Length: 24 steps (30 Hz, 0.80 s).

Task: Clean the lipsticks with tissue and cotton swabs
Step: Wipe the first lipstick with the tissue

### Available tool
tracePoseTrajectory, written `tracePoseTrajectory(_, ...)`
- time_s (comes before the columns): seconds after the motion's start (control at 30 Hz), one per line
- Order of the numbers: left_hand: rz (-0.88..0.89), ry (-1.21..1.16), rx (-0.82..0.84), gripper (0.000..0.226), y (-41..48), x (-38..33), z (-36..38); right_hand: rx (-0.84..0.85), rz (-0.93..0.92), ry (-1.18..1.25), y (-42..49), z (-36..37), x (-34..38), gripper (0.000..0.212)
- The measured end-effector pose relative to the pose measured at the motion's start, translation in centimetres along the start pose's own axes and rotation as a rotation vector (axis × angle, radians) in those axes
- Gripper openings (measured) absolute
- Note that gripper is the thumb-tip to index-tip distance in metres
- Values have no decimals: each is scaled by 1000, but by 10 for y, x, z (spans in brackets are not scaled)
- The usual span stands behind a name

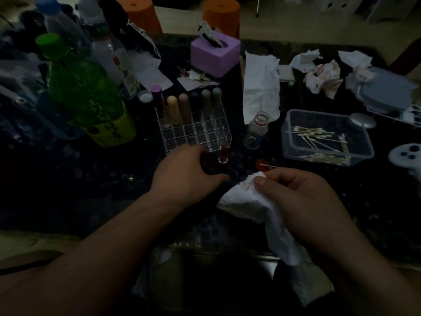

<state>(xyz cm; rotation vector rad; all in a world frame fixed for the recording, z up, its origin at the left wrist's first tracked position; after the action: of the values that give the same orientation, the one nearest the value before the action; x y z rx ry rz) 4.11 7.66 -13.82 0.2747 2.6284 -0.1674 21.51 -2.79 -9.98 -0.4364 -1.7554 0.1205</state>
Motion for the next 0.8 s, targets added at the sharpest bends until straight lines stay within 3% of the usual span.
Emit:
tracePoseTrajectory(0.13, 82, 73, -92, 53, -1, -17, 1, 1, -2, -8, 0, 0, 0, 21)
tracePoseTrajectory(0.33, 44, 106, -162, 43, 3, -17, 1, -17, 2, 9, 1, -4, -3, 22)
tracePoseTrajectory(0.53, 34, 51, -127, 39, 7, -15, 9, -9, 2, -2, 2, -4, -3, 21)
tracePoseTrajectory(0.8, -20, -89, -84, 17, 10, -3, 7, -13, -6, -17, 2, -7, -2, 19)
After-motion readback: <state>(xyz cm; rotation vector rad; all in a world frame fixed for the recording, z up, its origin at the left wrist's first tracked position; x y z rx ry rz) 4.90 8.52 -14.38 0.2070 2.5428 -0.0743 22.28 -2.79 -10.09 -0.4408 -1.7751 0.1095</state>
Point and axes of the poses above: each hand's wrist, its own y-axis towards the middle knuckle, its own z-axis out of the palm, x = y × z, the point moved 10 cm from there along y, towards the middle knuckle, and after that the axes turned 1 degree about -x, right-handed, at the moved point
